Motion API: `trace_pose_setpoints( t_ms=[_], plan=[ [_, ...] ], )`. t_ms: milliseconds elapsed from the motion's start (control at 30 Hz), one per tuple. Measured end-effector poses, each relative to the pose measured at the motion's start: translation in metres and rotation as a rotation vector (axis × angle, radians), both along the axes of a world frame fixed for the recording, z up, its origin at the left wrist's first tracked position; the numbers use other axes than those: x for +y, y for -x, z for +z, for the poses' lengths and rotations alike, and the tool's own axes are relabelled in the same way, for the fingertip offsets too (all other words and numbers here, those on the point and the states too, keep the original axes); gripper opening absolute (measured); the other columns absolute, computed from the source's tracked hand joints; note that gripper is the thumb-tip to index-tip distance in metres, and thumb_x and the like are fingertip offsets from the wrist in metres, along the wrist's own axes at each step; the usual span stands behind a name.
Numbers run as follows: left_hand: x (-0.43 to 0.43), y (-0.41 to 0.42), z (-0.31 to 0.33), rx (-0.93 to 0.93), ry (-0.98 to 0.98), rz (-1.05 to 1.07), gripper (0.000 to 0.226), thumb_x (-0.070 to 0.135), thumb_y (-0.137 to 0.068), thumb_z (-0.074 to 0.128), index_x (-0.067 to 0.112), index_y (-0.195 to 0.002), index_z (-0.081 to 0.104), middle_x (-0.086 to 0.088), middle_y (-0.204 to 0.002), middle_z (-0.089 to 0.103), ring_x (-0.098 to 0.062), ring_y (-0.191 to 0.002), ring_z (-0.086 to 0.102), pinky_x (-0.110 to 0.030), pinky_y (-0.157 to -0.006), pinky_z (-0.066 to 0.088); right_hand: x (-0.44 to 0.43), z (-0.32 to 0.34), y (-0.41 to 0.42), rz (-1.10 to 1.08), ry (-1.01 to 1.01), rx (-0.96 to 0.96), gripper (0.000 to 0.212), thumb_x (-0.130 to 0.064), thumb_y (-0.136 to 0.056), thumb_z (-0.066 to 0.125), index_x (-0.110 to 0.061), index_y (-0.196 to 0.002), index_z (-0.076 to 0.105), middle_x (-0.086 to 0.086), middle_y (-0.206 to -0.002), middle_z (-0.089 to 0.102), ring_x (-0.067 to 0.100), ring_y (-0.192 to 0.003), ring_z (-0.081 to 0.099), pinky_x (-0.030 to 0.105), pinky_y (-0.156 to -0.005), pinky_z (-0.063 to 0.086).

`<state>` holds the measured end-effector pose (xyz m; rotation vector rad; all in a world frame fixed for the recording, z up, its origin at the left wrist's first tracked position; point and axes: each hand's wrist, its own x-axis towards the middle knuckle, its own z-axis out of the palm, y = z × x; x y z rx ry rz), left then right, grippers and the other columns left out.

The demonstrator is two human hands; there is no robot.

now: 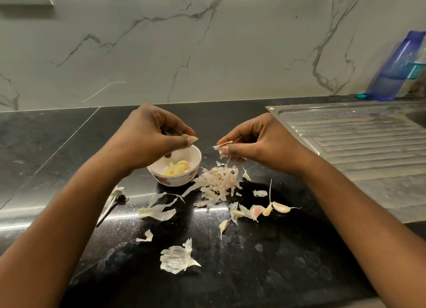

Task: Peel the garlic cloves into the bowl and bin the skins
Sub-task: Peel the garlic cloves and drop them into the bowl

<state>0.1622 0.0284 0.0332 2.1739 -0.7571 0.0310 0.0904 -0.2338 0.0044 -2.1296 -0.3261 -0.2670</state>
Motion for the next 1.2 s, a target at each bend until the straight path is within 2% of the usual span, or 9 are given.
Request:
trace_pose_setpoints(
  t_ms=[133,267,400,533,633,800,967,1100,1200],
  plan=[
    [0.007,-0.002,0.005,0.039,-0.099,0.05,0.009,0.022,-0.083,0.087,0.027,-0.09,0.085,0.01,-0.083,0.08,-0.008,-0.082,0.072,-0.032,-0.075,0.059,-0.001,-0.002,0.0,0.025,0.093,0.015,0.028,0.003,-0.094,0.073,-0.014,-0.115,0.081,-0.001,-0.096,0.082,0.014,-0.089,0.079,0.028,-0.079,0.064],
    [0.008,-0.004,0.005,0.059,-0.177,0.083,0.013,0.018,-0.079,0.091,0.026,-0.087,0.086,0.009,-0.086,0.08,-0.011,-0.088,0.074,-0.039,-0.086,0.063,0.0,-0.002,-0.001,0.04,0.115,0.011,0.027,0.006,-0.094,0.071,-0.013,-0.109,0.083,-0.005,-0.097,0.083,0.006,-0.086,0.077,0.019,-0.076,0.059],
    [0.008,-0.006,0.003,0.052,-0.195,0.097,0.012,0.018,-0.078,0.091,0.026,-0.085,0.086,0.009,-0.086,0.08,-0.01,-0.088,0.073,-0.033,-0.082,0.06,-0.001,-0.001,-0.001,0.049,0.099,0.022,0.018,-0.003,-0.096,0.074,-0.013,-0.109,0.083,-0.005,-0.098,0.083,0.011,-0.091,0.078,0.022,-0.082,0.06],
    [0.007,-0.006,0.002,-0.002,-0.188,0.092,0.006,0.02,-0.084,0.087,0.024,-0.089,0.085,0.008,-0.089,0.08,-0.008,-0.087,0.072,-0.026,-0.075,0.056,-0.001,-0.001,-0.001,0.039,0.101,0.035,0.016,-0.008,-0.098,0.074,-0.013,-0.112,0.081,0.002,-0.093,0.082,0.019,-0.086,0.08,0.036,-0.077,0.067],
    [0.004,-0.003,0.002,-0.124,-0.11,0.062,0.006,0.025,-0.089,0.082,0.022,-0.094,0.084,0.011,-0.083,0.077,-0.001,-0.073,0.069,-0.015,-0.063,0.049,-0.001,-0.003,-0.001,0.022,0.106,0.031,0.016,-0.012,-0.096,0.079,-0.015,-0.111,0.081,-0.001,-0.089,0.082,0.016,-0.081,0.08,0.026,-0.068,0.063],
    [-0.018,0.027,-0.002,-0.274,-0.007,-0.168,0.008,0.021,-0.093,0.079,0.015,-0.096,0.083,0.025,-0.063,0.065,0.013,-0.051,0.059,-0.003,-0.05,0.041,-0.005,-0.001,0.0,0.047,0.09,0.08,0.023,-0.018,-0.083,0.091,-0.018,-0.105,0.083,0.003,-0.084,0.079,0.012,-0.075,0.073,0.023,-0.074,0.057],
    [-0.037,0.048,-0.017,-0.299,-0.064,-0.369,0.009,0.027,-0.091,0.083,0.027,-0.1,0.084,0.017,-0.081,0.076,-0.002,-0.054,0.064,-0.01,-0.054,0.044,-0.005,0.001,0.001,0.106,0.102,0.102,0.023,0.002,-0.092,0.077,-0.013,-0.108,0.082,0.007,-0.093,0.081,0.03,-0.084,0.077,0.043,-0.078,0.065],
    [-0.05,0.06,-0.027,-0.324,-0.253,-0.477,0.018,0.042,-0.091,0.079,0.037,-0.108,0.082,0.021,-0.101,0.076,0.0,-0.084,0.069,-0.021,-0.07,0.054,-0.007,0.001,0.001,0.107,0.102,0.099,0.035,0.011,-0.092,0.065,-0.009,-0.117,0.079,0.009,-0.095,0.081,0.023,-0.086,0.08,0.04,-0.075,0.066],
    [-0.058,0.068,-0.036,-0.419,-0.384,-0.48,0.029,0.062,-0.095,0.065,0.043,-0.111,0.079,0.02,-0.106,0.072,-0.003,-0.091,0.066,-0.031,-0.072,0.057,-0.008,-0.002,-0.002,0.063,0.116,0.07,0.034,0.009,-0.087,0.075,-0.01,-0.115,0.08,0.004,-0.095,0.082,0.017,-0.088,0.08,0.038,-0.072,0.066]
  ],
)
